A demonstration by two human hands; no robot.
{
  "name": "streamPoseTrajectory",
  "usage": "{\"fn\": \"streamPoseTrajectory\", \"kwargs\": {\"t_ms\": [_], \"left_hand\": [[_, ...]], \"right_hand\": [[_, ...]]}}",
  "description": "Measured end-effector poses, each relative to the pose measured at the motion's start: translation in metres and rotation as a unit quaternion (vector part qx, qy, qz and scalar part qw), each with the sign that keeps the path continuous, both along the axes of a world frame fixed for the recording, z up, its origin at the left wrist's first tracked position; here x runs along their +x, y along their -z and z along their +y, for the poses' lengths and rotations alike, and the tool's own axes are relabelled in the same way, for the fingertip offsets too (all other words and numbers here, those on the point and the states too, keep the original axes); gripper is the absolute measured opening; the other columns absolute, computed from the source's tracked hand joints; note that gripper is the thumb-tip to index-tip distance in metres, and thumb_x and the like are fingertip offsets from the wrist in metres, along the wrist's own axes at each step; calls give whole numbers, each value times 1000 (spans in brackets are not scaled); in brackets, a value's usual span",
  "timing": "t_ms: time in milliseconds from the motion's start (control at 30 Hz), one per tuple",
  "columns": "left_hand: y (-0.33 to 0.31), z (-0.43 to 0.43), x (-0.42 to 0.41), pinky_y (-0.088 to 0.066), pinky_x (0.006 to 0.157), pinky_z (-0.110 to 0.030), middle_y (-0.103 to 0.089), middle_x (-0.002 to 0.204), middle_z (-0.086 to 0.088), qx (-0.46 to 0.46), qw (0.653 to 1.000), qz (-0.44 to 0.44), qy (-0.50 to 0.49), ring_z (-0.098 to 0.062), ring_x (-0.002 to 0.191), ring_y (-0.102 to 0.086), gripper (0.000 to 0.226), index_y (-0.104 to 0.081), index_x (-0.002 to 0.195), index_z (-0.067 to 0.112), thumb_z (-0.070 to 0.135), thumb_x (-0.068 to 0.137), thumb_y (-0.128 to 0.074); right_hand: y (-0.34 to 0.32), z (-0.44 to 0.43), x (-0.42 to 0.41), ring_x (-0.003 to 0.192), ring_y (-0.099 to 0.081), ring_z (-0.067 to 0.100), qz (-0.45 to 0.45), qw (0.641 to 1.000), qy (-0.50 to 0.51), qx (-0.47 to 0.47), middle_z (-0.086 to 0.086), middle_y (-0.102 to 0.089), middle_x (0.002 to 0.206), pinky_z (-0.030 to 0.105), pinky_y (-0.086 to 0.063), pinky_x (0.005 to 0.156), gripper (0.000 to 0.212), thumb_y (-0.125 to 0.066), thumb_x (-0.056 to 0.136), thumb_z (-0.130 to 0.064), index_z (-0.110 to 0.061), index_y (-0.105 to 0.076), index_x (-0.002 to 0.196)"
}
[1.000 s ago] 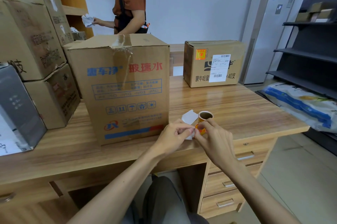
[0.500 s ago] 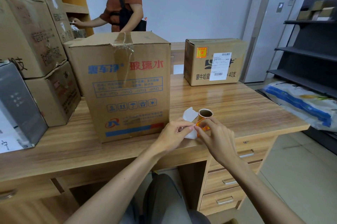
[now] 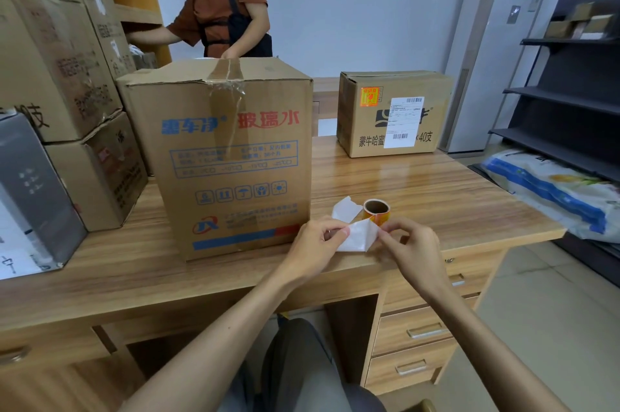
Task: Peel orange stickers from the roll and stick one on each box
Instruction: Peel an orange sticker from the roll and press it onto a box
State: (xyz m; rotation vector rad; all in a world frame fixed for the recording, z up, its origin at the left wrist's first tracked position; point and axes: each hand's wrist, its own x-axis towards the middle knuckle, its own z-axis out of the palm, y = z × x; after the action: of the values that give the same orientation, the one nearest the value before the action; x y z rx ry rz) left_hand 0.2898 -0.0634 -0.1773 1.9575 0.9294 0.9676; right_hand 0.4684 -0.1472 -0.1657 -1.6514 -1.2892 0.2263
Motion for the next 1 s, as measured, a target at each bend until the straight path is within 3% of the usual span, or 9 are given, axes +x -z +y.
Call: {"fn": "streamPoseTrajectory", "kwargs": {"t_ms": [133,267,433,600,667,733,867,933,1000], "left_hand": [[-3,-3,0,-42,76,-24,-65,85,17,-10,1000,4,-6,-4,81,-53,21,-78,111,18,25,100,-62],[-6,-5,-1,-44,77,-22,-67,90,16,-15,1000,8,-9,-5,85,-56,20,-78,112,19,25,100,-62],[-6,-6,-1,-43,71,-22,-63,88,15,-1,1000,-7,-26,-3,72,-50,19,-78,110,20,25,99,-63],[-10,-10,-2,-39,71,-17,-58,113,18,89,995,9,-49,6,82,-52,24,-73,117,26,31,94,-69],[-17,-13,-5,-40,72,-17,-56,119,22,136,989,21,-57,7,91,-54,26,-71,118,29,35,93,-69],[-31,-17,-11,-40,69,-18,-59,110,20,162,985,13,-63,10,83,-53,20,-73,112,26,35,94,-69],[-70,-27,-26,-41,66,-24,-57,83,12,161,980,-61,-96,-2,70,-51,16,-77,90,18,33,93,-71],[-88,-34,-37,-47,69,-32,-59,80,9,145,979,-93,-110,-7,71,-53,17,-79,86,20,34,92,-72],[-101,-41,-49,-50,73,-34,-63,83,7,136,978,-106,-119,-10,76,-58,18,-79,86,22,37,92,-72]], "right_hand": [[-3,-8,18,56,-56,3,101,994,-41,-5,-7,-71,70,29,-42,58,6,-74,87,-16,-17,-78,82],[-12,-20,31,43,-40,13,163,985,-49,-15,2,-65,60,23,-35,43,5,-73,87,-8,-6,-77,85],[-23,-37,47,45,-37,17,218,975,-16,-24,3,-56,50,26,-36,48,3,-73,83,-3,-2,-76,83],[-41,-44,50,45,-36,16,235,972,4,25,10,-55,55,31,-35,54,7,-72,83,-3,-7,-75,78],[-49,-43,39,43,-35,12,213,976,4,54,-2,-55,49,28,-32,52,9,-73,84,-6,-11,-74,77],[-57,-40,21,45,-37,10,147,985,9,85,-11,-57,50,26,-32,51,12,-75,85,-12,-18,-72,75],[-74,-32,-25,54,-48,11,-43,987,12,155,-10,-61,76,28,-39,58,11,-74,85,-20,-23,-69,75],[-79,-25,-48,54,-48,7,-120,975,9,189,-9,-59,84,35,-43,57,11,-72,88,-24,-24,-67,78],[-82,-19,-70,54,-50,6,-192,956,14,222,-9,-57,87,31,-42,49,9,-68,91,-26,-23,-66,83]]}}
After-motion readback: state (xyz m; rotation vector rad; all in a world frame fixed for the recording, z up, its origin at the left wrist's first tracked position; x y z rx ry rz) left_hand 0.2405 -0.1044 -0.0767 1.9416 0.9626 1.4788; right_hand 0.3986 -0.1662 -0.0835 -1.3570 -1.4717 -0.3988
